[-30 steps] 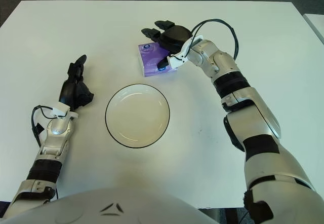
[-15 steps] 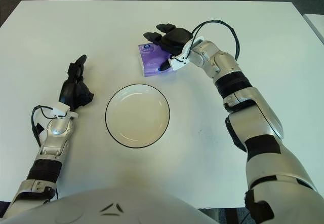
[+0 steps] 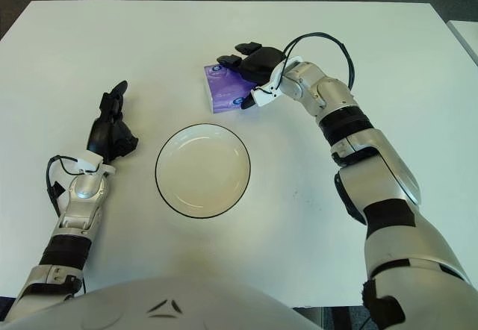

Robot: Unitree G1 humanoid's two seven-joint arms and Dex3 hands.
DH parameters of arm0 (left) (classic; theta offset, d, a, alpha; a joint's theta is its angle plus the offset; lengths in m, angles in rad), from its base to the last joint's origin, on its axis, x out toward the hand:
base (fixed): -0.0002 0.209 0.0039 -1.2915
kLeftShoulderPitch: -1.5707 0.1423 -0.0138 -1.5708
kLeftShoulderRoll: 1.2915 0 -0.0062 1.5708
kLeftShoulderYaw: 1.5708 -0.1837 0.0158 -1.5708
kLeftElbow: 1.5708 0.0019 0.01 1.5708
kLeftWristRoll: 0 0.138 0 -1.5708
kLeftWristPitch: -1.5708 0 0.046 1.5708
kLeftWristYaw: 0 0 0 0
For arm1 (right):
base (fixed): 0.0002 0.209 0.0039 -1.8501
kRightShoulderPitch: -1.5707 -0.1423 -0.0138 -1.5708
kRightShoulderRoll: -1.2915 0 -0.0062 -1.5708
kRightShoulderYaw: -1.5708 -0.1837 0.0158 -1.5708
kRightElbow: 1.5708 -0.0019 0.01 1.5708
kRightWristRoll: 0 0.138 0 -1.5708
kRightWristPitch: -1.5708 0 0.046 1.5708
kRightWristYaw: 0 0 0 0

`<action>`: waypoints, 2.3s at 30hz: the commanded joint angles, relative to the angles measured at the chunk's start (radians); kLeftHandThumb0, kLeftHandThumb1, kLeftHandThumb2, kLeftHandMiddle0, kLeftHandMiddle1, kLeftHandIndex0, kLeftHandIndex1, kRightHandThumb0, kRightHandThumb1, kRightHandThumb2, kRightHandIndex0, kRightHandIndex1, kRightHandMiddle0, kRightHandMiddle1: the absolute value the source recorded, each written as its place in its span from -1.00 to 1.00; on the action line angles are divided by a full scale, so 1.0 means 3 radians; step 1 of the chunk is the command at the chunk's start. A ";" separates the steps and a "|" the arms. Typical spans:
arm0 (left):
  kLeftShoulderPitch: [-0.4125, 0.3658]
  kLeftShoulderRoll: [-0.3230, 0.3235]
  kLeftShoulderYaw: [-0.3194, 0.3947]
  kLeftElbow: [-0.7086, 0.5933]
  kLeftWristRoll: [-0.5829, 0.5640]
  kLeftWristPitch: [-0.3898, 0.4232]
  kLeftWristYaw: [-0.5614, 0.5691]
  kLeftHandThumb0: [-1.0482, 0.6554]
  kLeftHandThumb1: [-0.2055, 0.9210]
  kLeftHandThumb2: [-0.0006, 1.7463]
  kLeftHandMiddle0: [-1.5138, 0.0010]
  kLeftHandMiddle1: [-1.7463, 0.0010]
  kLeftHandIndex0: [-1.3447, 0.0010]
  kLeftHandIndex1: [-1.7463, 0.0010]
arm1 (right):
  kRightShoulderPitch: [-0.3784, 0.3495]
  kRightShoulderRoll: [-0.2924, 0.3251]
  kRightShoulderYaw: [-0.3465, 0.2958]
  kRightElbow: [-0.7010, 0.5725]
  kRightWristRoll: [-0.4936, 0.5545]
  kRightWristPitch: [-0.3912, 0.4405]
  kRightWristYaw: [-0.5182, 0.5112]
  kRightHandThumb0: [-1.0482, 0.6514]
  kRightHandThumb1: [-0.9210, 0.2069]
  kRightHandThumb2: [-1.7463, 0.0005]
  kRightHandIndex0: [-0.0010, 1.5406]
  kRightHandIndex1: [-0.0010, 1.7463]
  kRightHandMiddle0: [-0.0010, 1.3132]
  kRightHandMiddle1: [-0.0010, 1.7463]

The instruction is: Put the tissue paper into the plate.

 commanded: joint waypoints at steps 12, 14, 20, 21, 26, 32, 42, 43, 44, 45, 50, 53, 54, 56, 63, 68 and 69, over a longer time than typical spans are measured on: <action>0.0273 -0.0092 -0.0078 0.0268 0.0052 0.0129 -0.0009 -0.81 1.00 0.42 0.92 1.00 1.00 0.48 | 0.0038 0.0097 0.0180 0.0206 -0.0104 0.0053 -0.0059 -1.00 -1.00 0.57 -1.00 -1.00 -1.00 -1.00; 0.0272 -0.0092 -0.0079 0.0272 0.0068 0.0120 0.0005 -0.81 1.00 0.42 0.92 1.00 1.00 0.48 | 0.0032 0.0105 0.0204 0.0234 -0.0105 0.0051 -0.0063 -1.00 -1.00 0.57 -1.00 -1.00 -1.00 -1.00; 0.0267 -0.0095 -0.0081 0.0287 0.0096 0.0111 0.0033 -0.82 1.00 0.43 0.91 0.99 1.00 0.48 | 0.0035 0.0155 0.0271 0.0310 -0.0127 0.0065 -0.0140 -1.00 -1.00 0.53 -1.00 -1.00 -1.00 -1.00; 0.0268 -0.0096 -0.0082 0.0287 0.0099 0.0110 0.0037 -0.82 1.00 0.43 0.91 0.99 1.00 0.48 | 0.0040 0.0166 0.0279 0.0319 -0.0130 0.0076 -0.0158 -1.00 -1.00 0.52 -1.00 -1.00 -1.00 -1.00; 0.0273 -0.0099 -0.0086 0.0277 0.0128 0.0123 0.0064 -0.84 1.00 0.43 0.89 0.99 1.00 0.46 | 0.0095 0.0250 0.0308 0.0363 -0.0135 0.0183 -0.0295 -1.00 -1.00 0.50 -1.00 -1.00 -1.00 -1.00; 0.0265 -0.0109 -0.0088 0.0307 0.0100 0.0075 0.0041 -0.83 1.00 0.42 0.90 0.99 1.00 0.48 | 0.0148 0.0358 0.0337 0.0419 -0.0153 0.0346 -0.0519 -1.00 -1.00 0.52 -1.00 -1.00 -1.00 -1.00; 0.0285 -0.0111 -0.0085 0.0303 0.0114 0.0056 0.0067 -0.82 1.00 0.42 0.91 0.99 1.00 0.52 | 0.0309 0.0534 0.0199 0.0449 0.0027 0.0556 -0.0836 -1.00 -1.00 0.64 -0.87 -0.95 -0.98 -0.91; 0.0289 -0.0111 -0.0085 0.0299 0.0122 0.0060 0.0074 -0.82 1.00 0.42 0.90 0.99 1.00 0.51 | 0.0330 0.0552 0.0179 0.0448 0.0056 0.0572 -0.0868 -1.00 -1.00 0.68 -0.76 -0.92 -0.98 -0.70; 0.0292 -0.0111 -0.0085 0.0296 0.0127 0.0062 0.0079 -0.83 1.00 0.42 0.90 0.99 1.00 0.51 | 0.0344 0.0564 0.0165 0.0447 0.0075 0.0582 -0.0889 -1.00 -1.00 0.71 -0.70 -0.90 -0.99 -0.57; 0.0296 -0.0112 -0.0085 0.0291 0.0134 0.0065 0.0087 -0.83 1.00 0.42 0.90 0.99 1.00 0.51 | 0.0361 0.0577 0.0141 0.0448 0.0106 0.0587 -0.0909 -1.00 -1.00 0.72 -0.68 -0.89 -0.99 -0.52; 0.0306 -0.0128 -0.0086 0.0279 0.0150 0.0060 0.0117 -0.84 1.00 0.42 0.89 0.99 1.00 0.51 | 0.0436 0.0614 0.0096 0.0405 0.0151 0.0637 -0.1000 -0.88 -0.98 0.85 -0.53 -0.17 -1.00 0.40; 0.0305 -0.0135 -0.0087 0.0283 0.0143 0.0047 0.0118 -0.83 1.00 0.42 0.89 0.99 1.00 0.51 | 0.0492 0.0663 0.0004 0.0435 0.0249 0.0631 -0.1157 -0.73 -0.87 0.88 -0.31 0.56 -0.68 0.80; 0.0302 -0.0135 -0.0088 0.0289 0.0139 0.0042 0.0116 -0.83 1.00 0.42 0.89 0.99 1.00 0.51 | 0.0511 0.0682 -0.0034 0.0452 0.0290 0.0609 -0.1215 -0.68 -0.84 0.89 -0.24 0.72 -0.59 0.87; 0.0299 -0.0135 -0.0089 0.0296 0.0135 0.0037 0.0114 -0.82 1.00 0.42 0.89 0.99 1.00 0.51 | 0.0528 0.0701 -0.0069 0.0473 0.0329 0.0583 -0.1277 -0.59 -0.78 0.90 -0.11 0.86 -0.46 0.94; 0.0291 -0.0131 -0.0086 0.0326 0.0114 0.0025 0.0097 -0.82 1.00 0.42 0.90 0.99 1.00 0.52 | 0.0614 0.0747 -0.0171 0.0547 0.0464 0.0378 -0.1584 -0.23 -0.10 0.01 0.37 0.99 0.19 1.00; 0.0299 -0.0133 -0.0086 0.0322 0.0126 0.0025 0.0112 -0.81 1.00 0.42 0.90 0.99 1.00 0.52 | 0.0647 0.0750 -0.0213 0.0565 0.0529 0.0275 -0.1657 -0.10 0.08 -0.26 0.49 1.00 0.40 1.00; 0.0303 -0.0133 -0.0086 0.0317 0.0133 0.0025 0.0119 -0.81 1.00 0.42 0.90 0.99 1.00 0.51 | 0.0661 0.0746 -0.0225 0.0557 0.0548 0.0255 -0.1666 -0.03 0.16 -0.38 0.54 1.00 0.50 1.00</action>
